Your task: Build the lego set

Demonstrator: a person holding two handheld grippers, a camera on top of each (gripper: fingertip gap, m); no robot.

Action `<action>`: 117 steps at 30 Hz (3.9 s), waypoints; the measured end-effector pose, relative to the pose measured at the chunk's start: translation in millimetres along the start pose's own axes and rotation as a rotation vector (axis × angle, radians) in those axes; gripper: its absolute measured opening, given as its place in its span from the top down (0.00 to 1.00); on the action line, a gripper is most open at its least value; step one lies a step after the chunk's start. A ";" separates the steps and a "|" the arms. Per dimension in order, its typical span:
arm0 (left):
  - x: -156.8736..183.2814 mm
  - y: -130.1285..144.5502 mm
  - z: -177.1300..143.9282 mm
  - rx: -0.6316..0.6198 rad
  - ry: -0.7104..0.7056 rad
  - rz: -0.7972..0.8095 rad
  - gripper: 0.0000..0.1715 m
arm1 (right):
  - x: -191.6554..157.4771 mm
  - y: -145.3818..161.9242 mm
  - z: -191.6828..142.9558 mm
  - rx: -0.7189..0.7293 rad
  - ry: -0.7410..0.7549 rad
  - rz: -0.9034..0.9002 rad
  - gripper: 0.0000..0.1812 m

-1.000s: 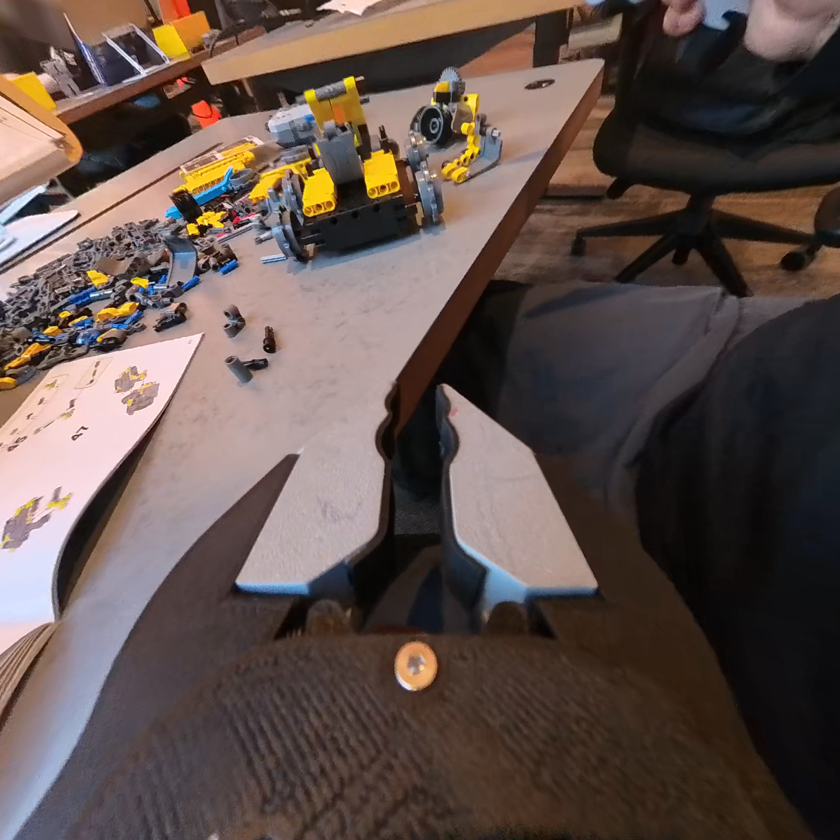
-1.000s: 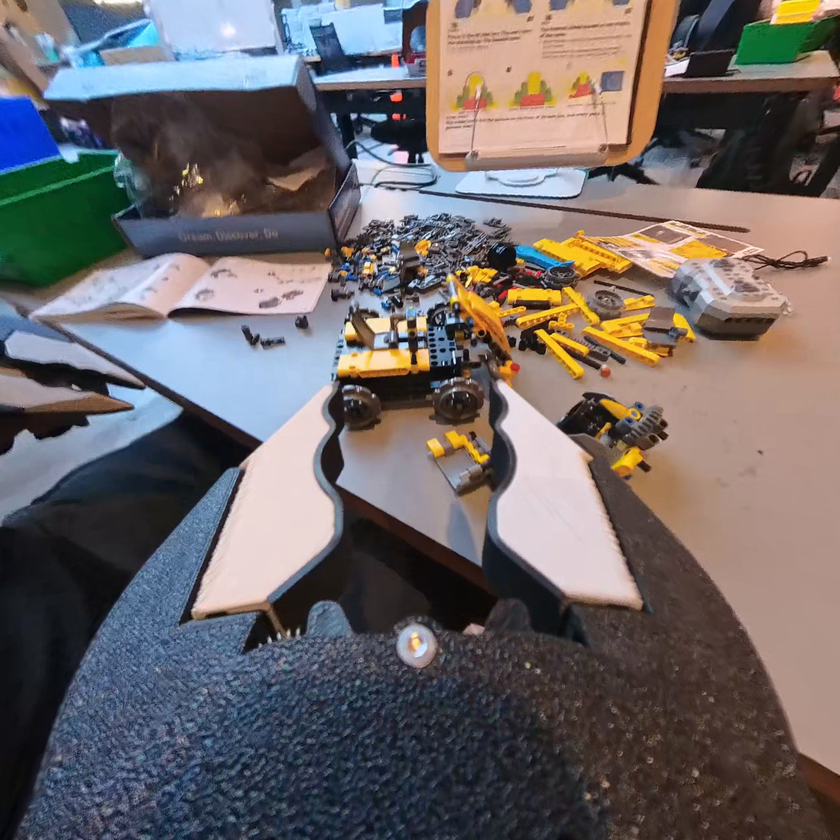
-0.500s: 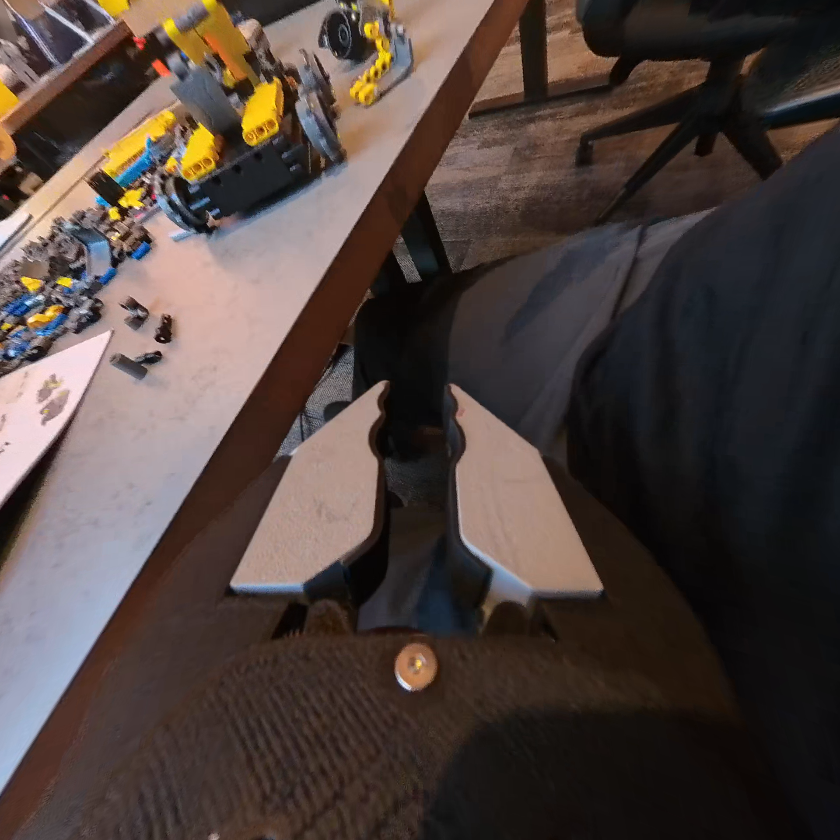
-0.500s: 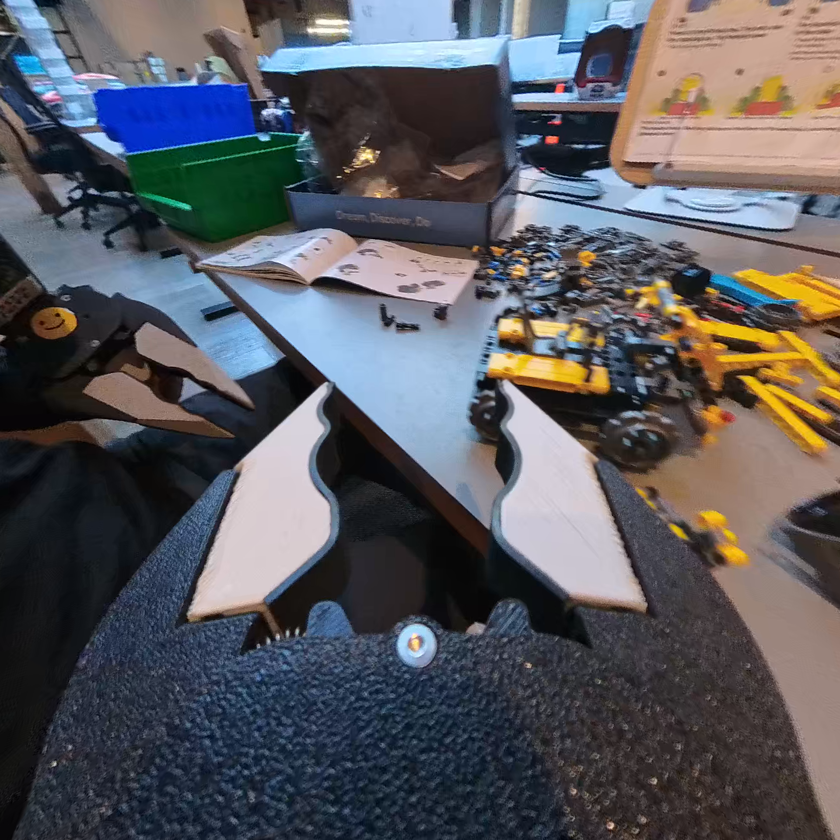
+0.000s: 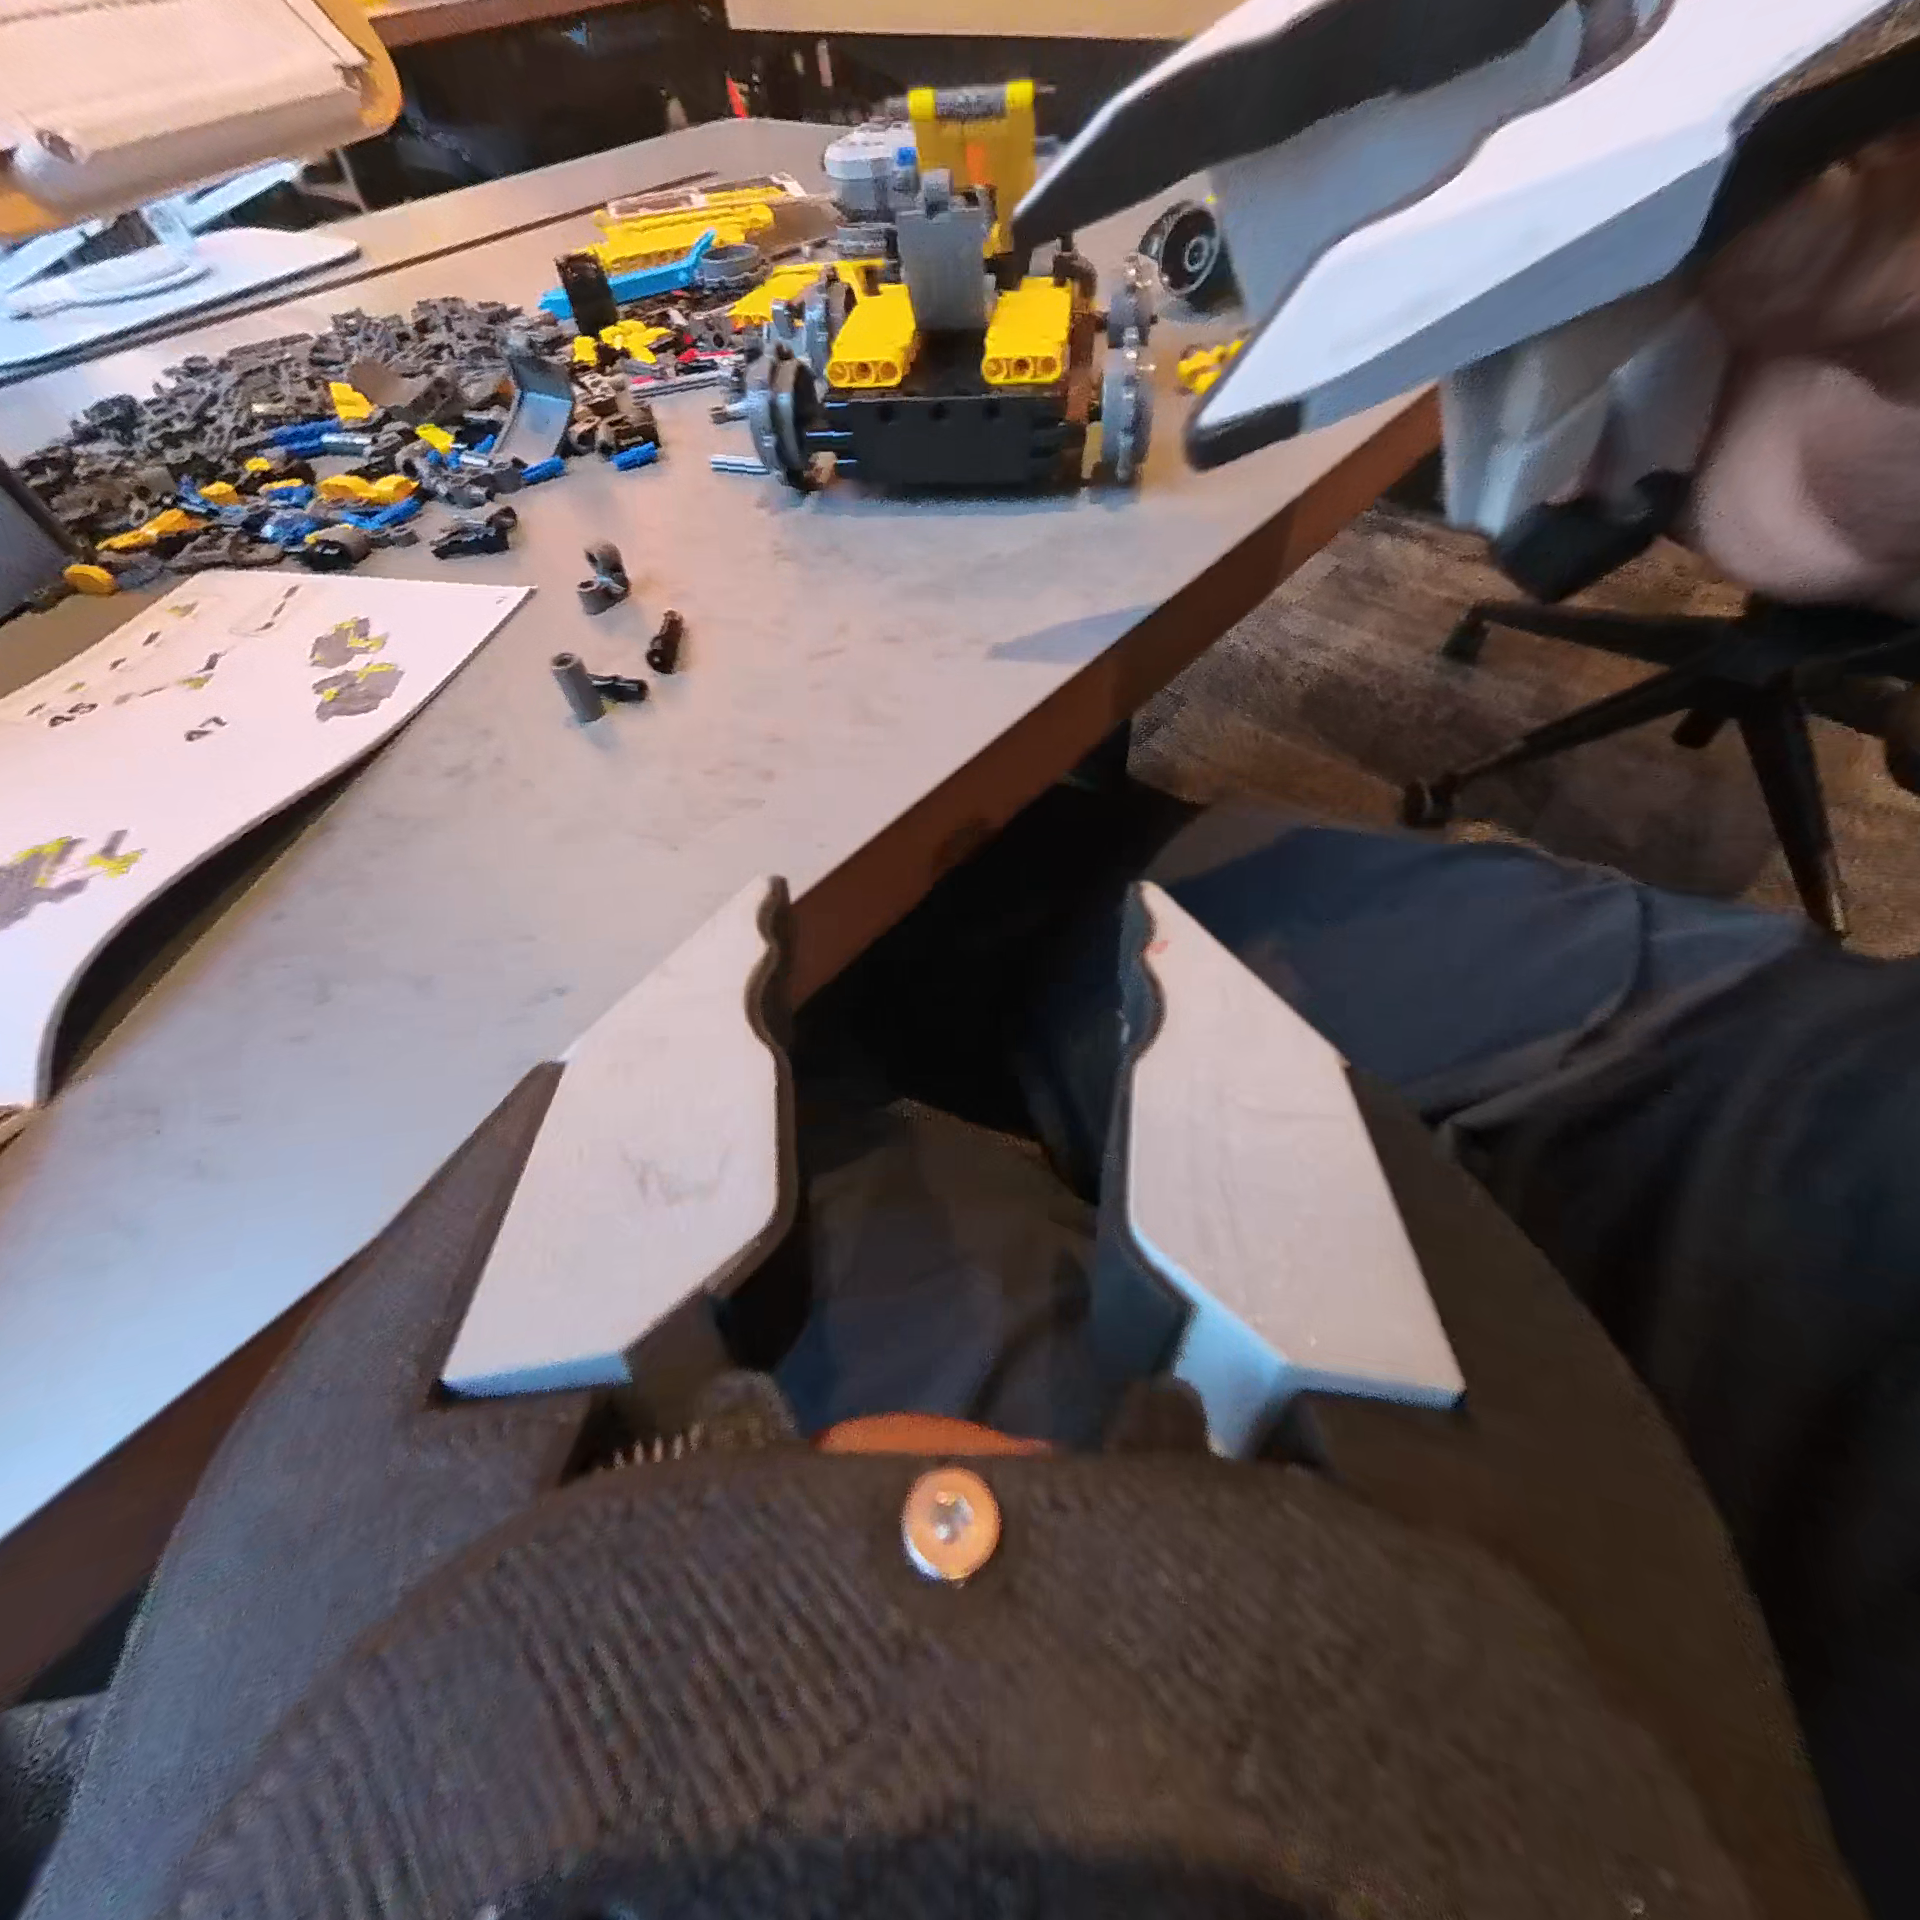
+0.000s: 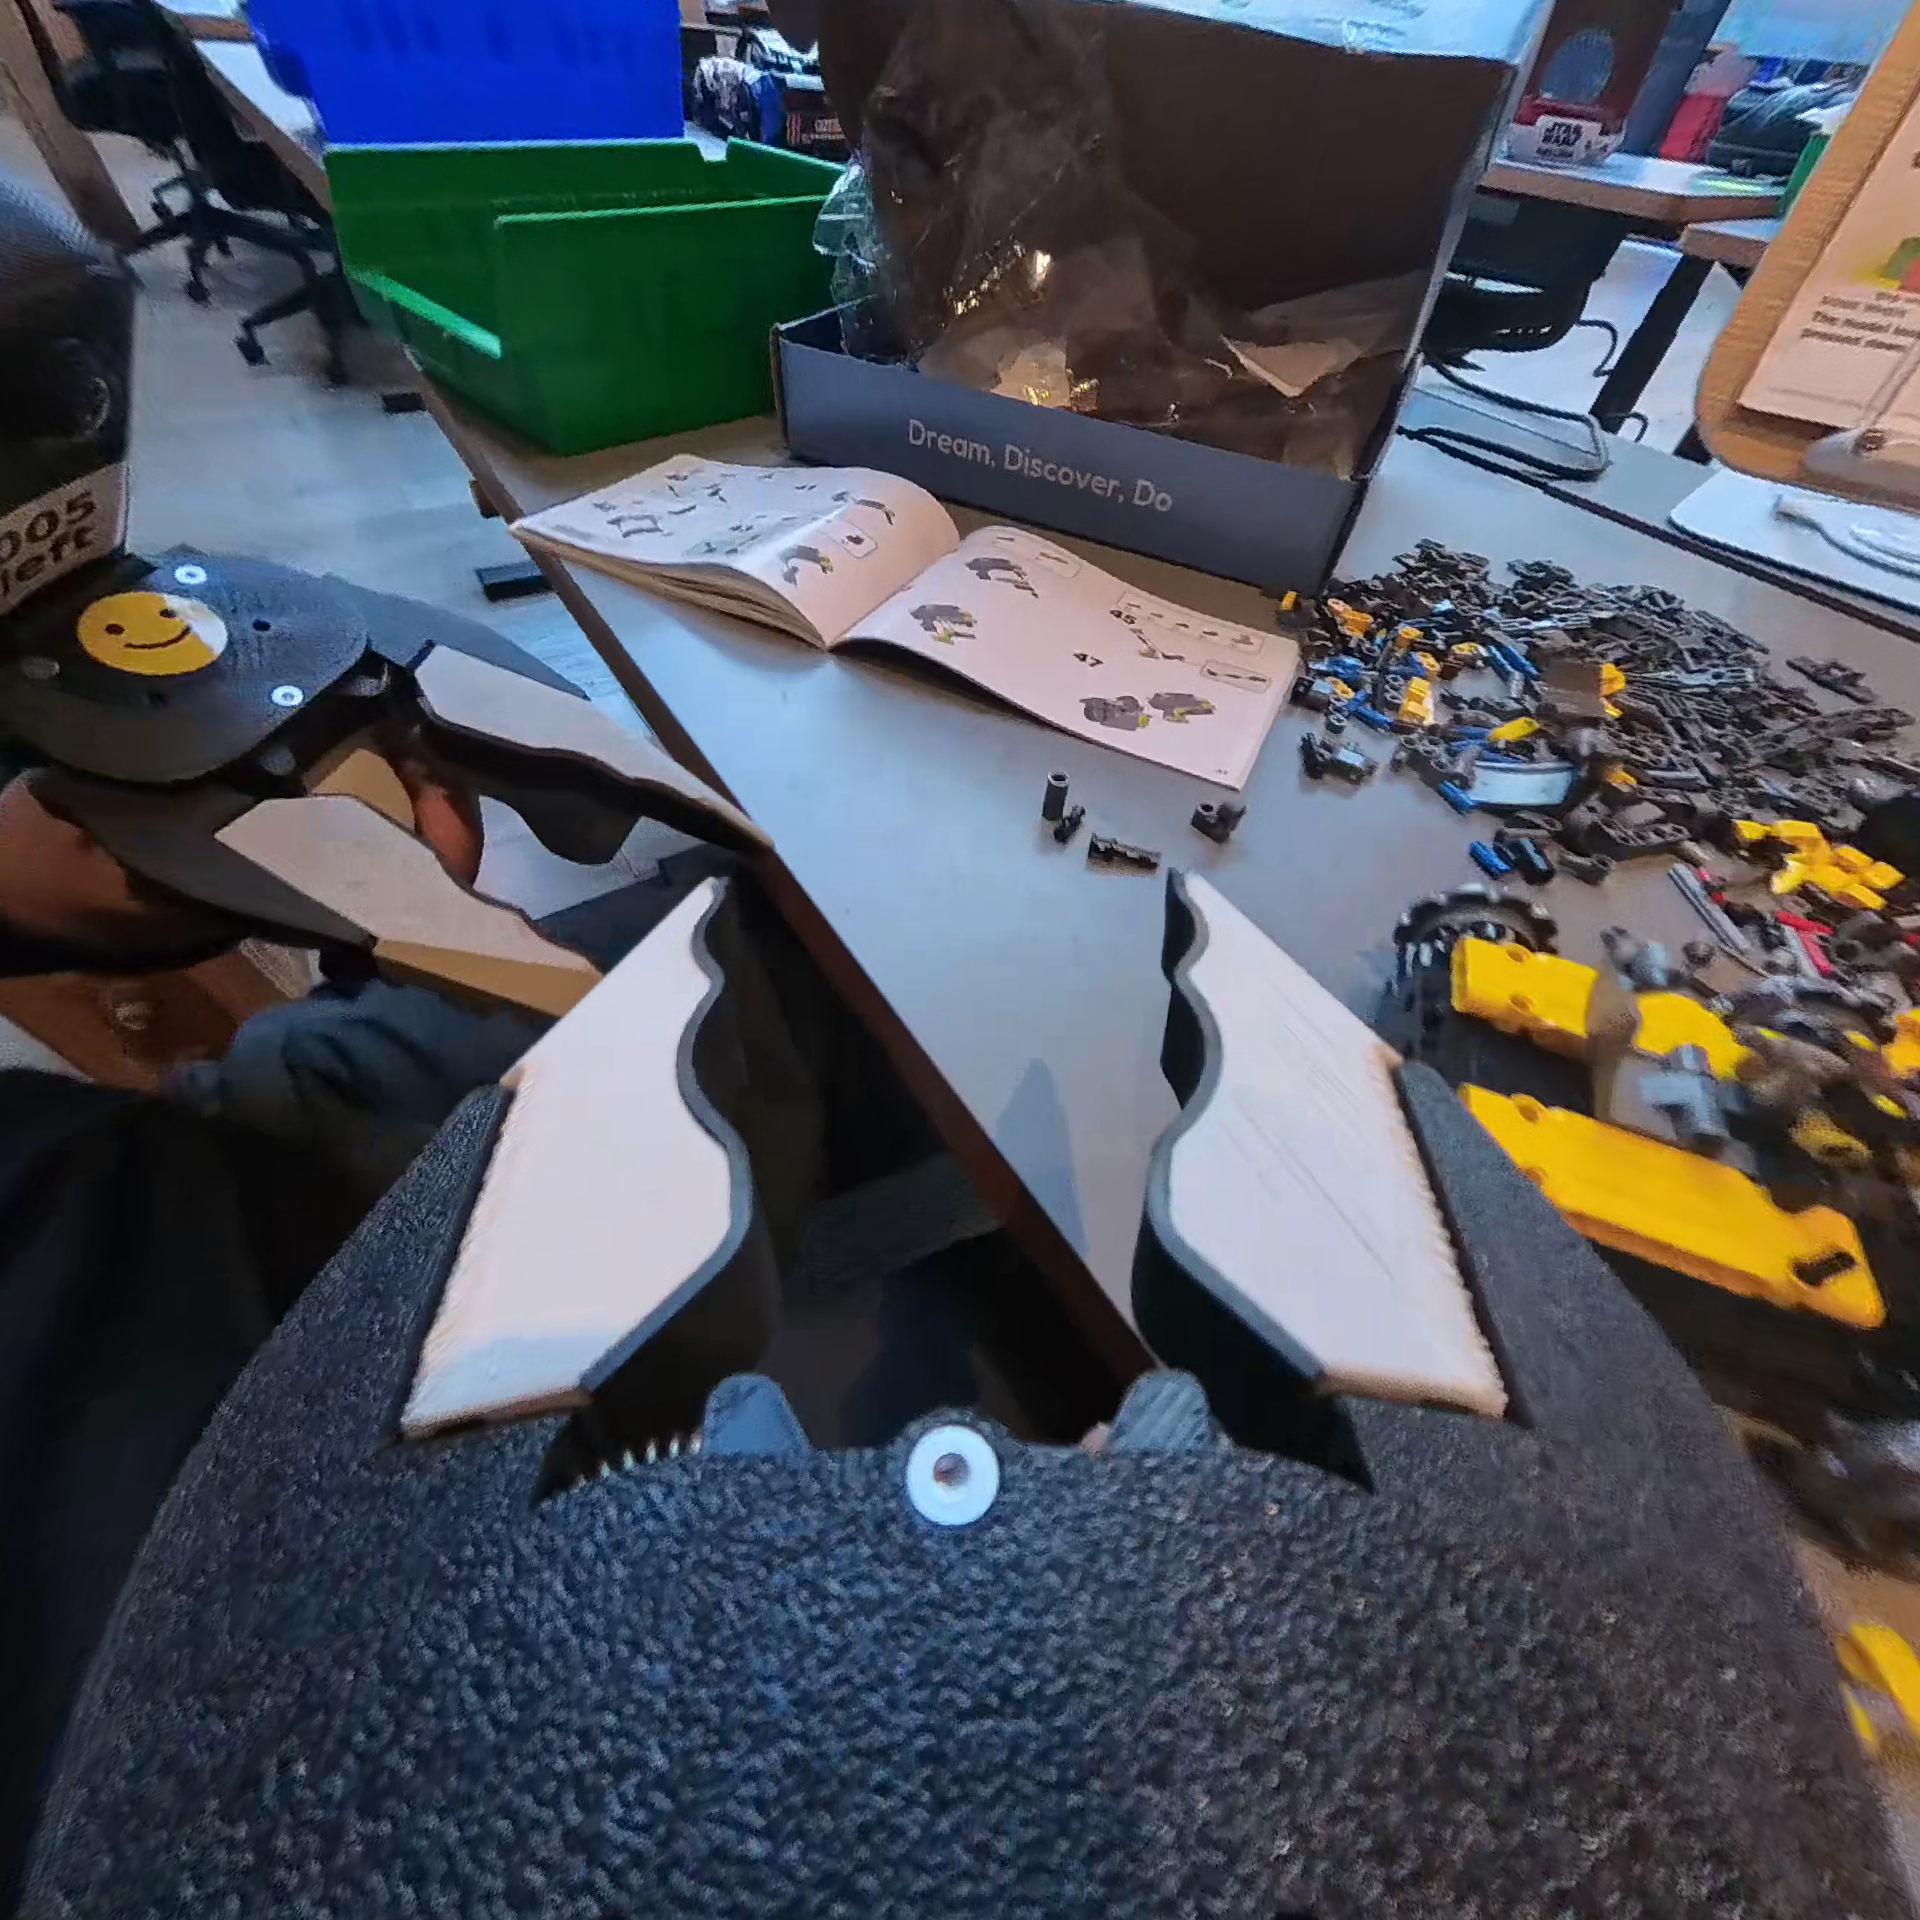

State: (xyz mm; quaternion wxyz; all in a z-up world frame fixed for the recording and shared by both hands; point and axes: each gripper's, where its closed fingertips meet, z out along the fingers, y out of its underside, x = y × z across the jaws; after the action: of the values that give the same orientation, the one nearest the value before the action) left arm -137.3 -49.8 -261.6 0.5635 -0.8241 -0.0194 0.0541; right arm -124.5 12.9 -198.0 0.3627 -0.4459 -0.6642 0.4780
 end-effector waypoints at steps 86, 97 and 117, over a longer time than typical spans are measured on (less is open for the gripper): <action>-49.2 -18.4 -3.3 0.105 0.118 -0.288 0.68 | 22.8 -22.0 108.6 -0.017 -0.089 0.140 0.67; -48.5 -19.4 -7.4 0.111 0.120 -0.306 0.68 | 22.7 -19.6 110.8 -0.035 -0.081 0.133 0.67; -52.8 -13.1 -1.9 0.086 0.117 -0.330 0.68 | 46.2 -11.7 81.4 -0.022 0.071 0.106 0.80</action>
State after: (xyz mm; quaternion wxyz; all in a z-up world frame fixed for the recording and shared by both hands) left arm -189.1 -51.7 -245.1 0.5994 -0.7868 -0.1193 -0.0861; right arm -217.0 29.2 -207.0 0.3555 -0.5011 -0.6316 0.4728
